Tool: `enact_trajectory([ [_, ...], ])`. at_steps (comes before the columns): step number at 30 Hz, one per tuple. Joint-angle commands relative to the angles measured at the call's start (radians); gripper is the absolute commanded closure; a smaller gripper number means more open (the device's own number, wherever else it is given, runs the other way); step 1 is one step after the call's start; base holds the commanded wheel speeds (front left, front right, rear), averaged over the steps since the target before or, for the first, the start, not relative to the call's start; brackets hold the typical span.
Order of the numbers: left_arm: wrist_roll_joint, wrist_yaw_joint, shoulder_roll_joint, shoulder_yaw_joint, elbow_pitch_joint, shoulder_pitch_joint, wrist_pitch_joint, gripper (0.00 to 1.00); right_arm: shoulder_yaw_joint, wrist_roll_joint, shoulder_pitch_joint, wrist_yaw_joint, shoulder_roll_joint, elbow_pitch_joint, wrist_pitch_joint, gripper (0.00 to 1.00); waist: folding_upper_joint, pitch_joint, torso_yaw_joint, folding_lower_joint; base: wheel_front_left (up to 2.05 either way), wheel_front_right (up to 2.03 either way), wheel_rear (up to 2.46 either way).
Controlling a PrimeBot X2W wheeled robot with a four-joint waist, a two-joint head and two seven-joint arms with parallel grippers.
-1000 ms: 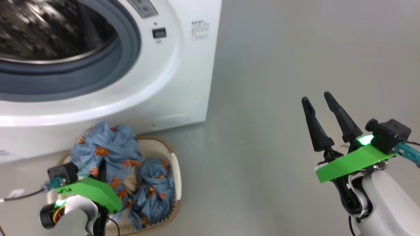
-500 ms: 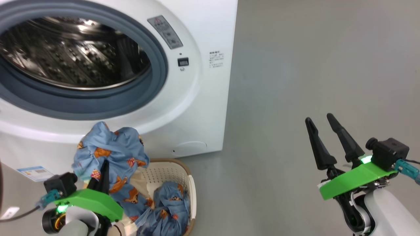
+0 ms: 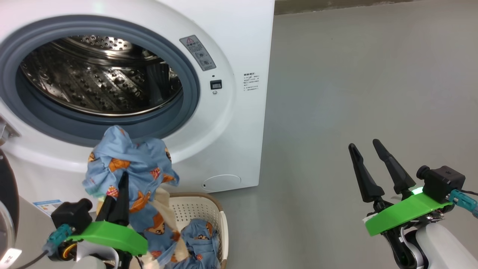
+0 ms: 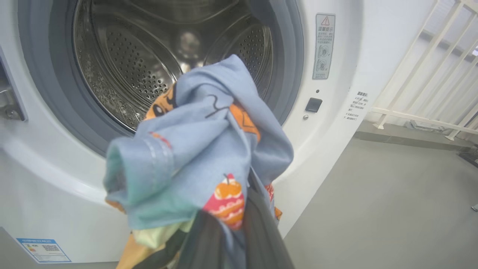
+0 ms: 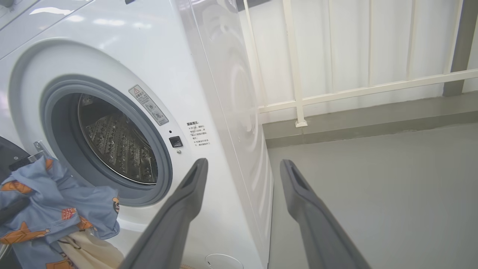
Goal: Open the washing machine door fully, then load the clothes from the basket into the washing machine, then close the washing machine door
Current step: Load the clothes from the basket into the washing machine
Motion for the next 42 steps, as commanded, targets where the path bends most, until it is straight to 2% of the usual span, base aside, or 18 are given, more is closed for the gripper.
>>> enact_trajectory([
  [1,0.025,0.021,0.033,0.034,-0.067,0.002,-0.014,1.0,0.013,0.007,0.006,0.005,-0.02,-0.023,-0.008,0.0,0.0,-0.005,0.001,0.0001,0.0,0.0,0.0],
  [12,0.058,0.09,0.055,0.027,-0.209,0.051,0.014,1.0,0.009,0.005,0.016,0.005,-0.029,-0.022,-0.008,0.0,0.0,-0.025,-0.001,0.0001,0.0,0.0,0.0],
  [24,0.039,0.108,0.065,0.038,-0.261,0.049,0.037,1.0,0.013,0.005,0.011,0.005,-0.032,-0.024,-0.008,0.0,0.0,-0.007,-0.002,0.0001,0.0,0.0,0.0],
  [34,0.028,0.081,0.065,0.06,-0.154,-0.129,0.025,1.0,0.02,0.001,-0.027,0.005,-0.056,-0.045,-0.008,0.0,0.0,0.105,-0.002,0.0001,0.0,0.0,0.0],
  [42,0.033,0.046,0.064,0.074,0.069,-0.38,0.01,1.0,0.008,-0.007,-0.089,0.005,-0.084,-0.098,-0.008,0.0,0.0,0.273,-0.033,0.0001,0.0,0.0,0.0],
])
